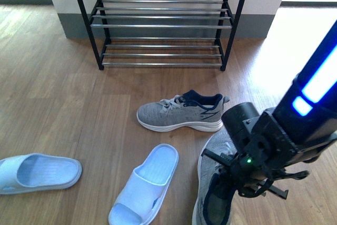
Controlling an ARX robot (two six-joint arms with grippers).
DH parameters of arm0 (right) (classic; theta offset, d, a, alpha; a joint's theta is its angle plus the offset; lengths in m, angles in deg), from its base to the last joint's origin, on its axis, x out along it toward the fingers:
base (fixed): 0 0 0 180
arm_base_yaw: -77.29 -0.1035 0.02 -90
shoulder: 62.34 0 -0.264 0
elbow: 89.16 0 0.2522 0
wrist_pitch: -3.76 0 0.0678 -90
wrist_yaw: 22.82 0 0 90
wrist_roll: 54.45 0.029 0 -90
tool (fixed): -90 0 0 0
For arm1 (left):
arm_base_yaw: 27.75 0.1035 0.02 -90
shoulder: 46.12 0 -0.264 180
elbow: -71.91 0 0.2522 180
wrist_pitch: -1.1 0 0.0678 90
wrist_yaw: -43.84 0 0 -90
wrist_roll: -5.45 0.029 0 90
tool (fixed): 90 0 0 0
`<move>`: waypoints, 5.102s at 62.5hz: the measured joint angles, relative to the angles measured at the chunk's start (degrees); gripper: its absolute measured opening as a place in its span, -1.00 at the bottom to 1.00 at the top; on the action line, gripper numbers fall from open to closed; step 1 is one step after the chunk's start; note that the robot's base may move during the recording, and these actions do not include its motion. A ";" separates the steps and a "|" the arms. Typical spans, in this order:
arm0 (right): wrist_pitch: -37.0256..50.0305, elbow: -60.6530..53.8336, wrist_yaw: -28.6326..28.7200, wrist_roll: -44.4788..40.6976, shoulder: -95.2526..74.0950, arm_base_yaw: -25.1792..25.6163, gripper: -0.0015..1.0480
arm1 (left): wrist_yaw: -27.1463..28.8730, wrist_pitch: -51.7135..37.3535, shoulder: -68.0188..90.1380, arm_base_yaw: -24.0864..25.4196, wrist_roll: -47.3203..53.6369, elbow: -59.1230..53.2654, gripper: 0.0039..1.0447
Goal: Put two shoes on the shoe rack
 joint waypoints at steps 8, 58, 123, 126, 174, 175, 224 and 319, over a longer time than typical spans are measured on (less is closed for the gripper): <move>7.67 -9.73 0.00 -7.69 11.37 3.17 -0.97 | 0.00 0.00 0.00 0.00 0.00 0.00 0.83; -7.56 -45.51 18.75 -39.93 98.92 13.29 -0.97 | 0.00 0.00 0.00 0.00 0.00 0.00 0.83; -7.56 -47.63 17.77 -41.70 103.14 14.49 -0.97 | 0.13 0.00 0.00 0.00 0.00 0.00 0.83; -7.56 -47.63 17.79 -41.72 103.14 14.49 -0.97 | 0.13 0.00 0.00 0.00 0.00 0.00 0.83; -7.56 -47.67 17.62 -41.72 103.14 14.62 -0.97 | 0.00 0.00 -0.02 0.04 0.00 0.00 0.83; -7.56 -47.67 17.64 -41.72 103.14 14.62 -0.97 | 0.00 0.00 -0.02 0.04 0.00 0.00 0.83; -7.56 -47.67 17.57 -41.72 103.14 14.64 -0.97 | 17.20 -16.55 98.92 -19.32 -62.49 39.67 0.83; -7.56 -47.67 17.57 -41.72 103.14 14.62 -0.97 | 12.20 -1.73 161.85 -22.80 -80.76 92.37 0.83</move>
